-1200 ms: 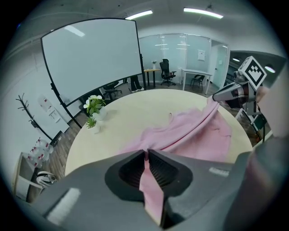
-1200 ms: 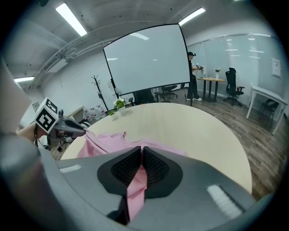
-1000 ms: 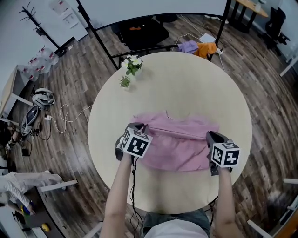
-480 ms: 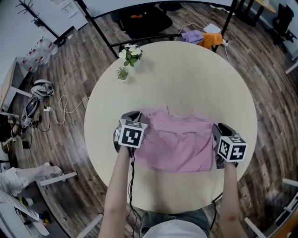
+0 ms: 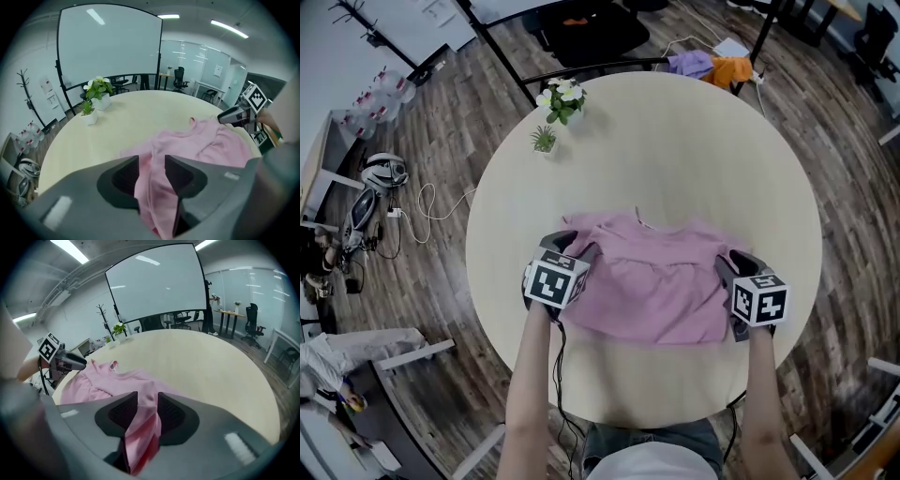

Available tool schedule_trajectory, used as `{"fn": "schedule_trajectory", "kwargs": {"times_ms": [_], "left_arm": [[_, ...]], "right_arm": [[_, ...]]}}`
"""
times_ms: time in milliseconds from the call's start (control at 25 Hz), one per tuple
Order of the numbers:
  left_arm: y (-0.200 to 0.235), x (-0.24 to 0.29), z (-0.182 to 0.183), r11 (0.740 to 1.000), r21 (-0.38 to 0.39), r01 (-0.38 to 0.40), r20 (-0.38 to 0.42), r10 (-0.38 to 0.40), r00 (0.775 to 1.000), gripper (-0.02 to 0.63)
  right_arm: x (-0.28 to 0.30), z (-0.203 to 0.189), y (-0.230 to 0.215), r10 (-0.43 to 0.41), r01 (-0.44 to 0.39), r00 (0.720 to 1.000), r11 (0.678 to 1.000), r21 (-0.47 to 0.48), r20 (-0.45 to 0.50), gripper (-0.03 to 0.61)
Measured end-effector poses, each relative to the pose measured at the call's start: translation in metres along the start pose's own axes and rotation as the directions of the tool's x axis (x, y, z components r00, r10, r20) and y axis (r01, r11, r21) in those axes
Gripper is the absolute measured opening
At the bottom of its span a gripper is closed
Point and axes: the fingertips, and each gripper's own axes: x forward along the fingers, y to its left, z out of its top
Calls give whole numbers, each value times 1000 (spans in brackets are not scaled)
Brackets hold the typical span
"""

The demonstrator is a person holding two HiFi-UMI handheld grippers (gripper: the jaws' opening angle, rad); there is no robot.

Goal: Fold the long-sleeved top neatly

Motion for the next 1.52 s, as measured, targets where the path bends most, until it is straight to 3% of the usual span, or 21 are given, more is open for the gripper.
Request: {"fn": "schedule_trajectory", "kwargs": {"times_ms": [200,280,440,600,720,1000,1200,1320,1520], "left_arm": [[-9,16,-4,999,32,10,-28,-9,1000,142],[-11,19,-3,999,40,1,-22,0,1000,69],[-2,4,13,999,25,-43,60,41,997,31],[17,-12,36,994,-92,-55,171,70,983,29],[27,-1,33,991,-107,-84,146,99,984,29],[35,39,11,983,-64,-174,51,177,983,37],[38,43,8,978,-109,-180,76,189,979,48],[40,36,10,973,-165,-159,88,175,981,90],[44,13,19,966,-209,-150,140,182,973,127]], "right_arm": [[9,-8,0,-6,6,999,1000,-23,-33,122],[10,-8,2,-3,2,1000,1000,-29,-30,63],[-4,12,2,-11,12,999,1000,-23,52,49],[-11,35,-8,-26,25,992,1000,11,124,49],[7,35,-13,-33,32,996,999,12,88,49],[42,18,-24,-81,81,997,997,-16,-6,52],[45,19,-27,-52,51,999,998,40,12,60],[44,20,-27,-43,42,999,998,49,11,66],[32,24,-28,-47,46,998,998,30,37,129]]}}
